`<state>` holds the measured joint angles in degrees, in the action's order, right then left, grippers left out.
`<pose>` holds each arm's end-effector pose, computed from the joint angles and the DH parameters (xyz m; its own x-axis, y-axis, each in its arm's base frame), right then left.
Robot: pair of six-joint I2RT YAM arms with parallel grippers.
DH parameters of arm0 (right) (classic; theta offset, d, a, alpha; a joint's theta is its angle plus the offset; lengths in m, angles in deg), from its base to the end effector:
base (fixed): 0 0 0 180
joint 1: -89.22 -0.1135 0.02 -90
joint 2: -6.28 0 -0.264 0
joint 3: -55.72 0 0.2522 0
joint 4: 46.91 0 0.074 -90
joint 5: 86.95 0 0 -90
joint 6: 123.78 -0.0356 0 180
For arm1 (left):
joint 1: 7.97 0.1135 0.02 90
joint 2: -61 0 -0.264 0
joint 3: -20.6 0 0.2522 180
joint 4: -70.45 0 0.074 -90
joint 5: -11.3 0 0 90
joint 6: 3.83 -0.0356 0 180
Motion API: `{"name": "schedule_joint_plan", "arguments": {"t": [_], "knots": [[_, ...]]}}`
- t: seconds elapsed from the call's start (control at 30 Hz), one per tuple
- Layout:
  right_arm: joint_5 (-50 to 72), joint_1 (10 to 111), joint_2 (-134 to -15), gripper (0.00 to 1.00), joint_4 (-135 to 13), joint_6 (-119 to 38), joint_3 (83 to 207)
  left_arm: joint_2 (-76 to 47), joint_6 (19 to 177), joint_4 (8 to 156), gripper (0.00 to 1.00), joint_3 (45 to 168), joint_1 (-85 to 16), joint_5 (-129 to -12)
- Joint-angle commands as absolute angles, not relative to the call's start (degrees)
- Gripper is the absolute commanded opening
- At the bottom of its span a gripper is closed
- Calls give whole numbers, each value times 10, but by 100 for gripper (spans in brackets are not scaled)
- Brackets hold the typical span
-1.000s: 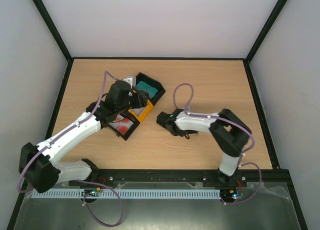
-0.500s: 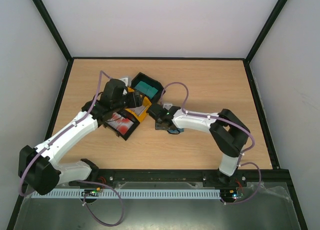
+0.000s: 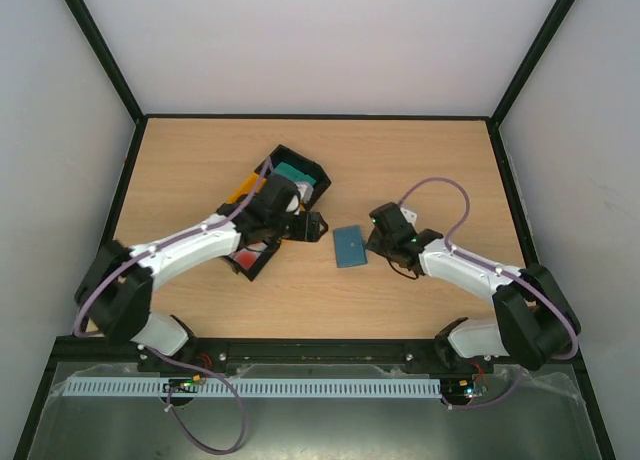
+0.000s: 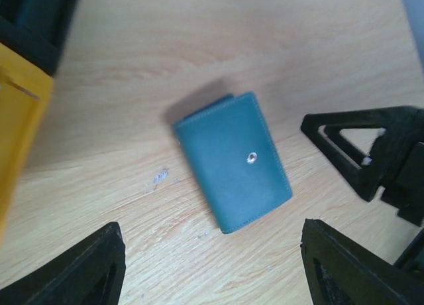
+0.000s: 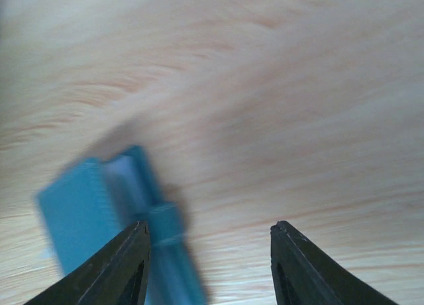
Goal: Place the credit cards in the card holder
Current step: Close the card holder at the center of the board.
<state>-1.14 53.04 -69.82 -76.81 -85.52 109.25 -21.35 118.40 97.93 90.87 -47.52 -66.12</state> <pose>0.2083 0.1491 0.1861 -0.8305 0.3628 -0.4227 0.1603 0.8824 0.4425 0.2382 -0.2068 0.2531 -0.8159 -0.0013 -0.5782 0.3733 0.7624 -0.5285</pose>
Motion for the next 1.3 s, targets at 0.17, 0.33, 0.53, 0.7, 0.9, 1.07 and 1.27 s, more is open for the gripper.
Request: {"name": "schedule_joint_plan", "arguments": {"t": [0.17,0.33,0.53,0.7,0.9,1.07,1.27], "knots": [[116,603,-726,47,-689,-842,1039,-368,1231,904,63,928,-504,-606],[149,608,-763,47,-671,-822,1066,-431,1229,914,55,959,-505,-619],[181,608,-790,49,-653,-799,1082,-467,1230,927,49,974,-507,-604],[183,608,-807,51,-643,-793,1084,-495,1218,951,48,999,-514,-608],[219,606,-839,52,-632,-778,1094,-525,1200,998,39,1023,-519,-659],[184,586,-866,50,-695,-754,1130,-544,1182,1019,34,1019,-523,-675],[81,552,-888,39,-788,-731,1165,-557,1176,1038,30,1016,-532,-715]]}}
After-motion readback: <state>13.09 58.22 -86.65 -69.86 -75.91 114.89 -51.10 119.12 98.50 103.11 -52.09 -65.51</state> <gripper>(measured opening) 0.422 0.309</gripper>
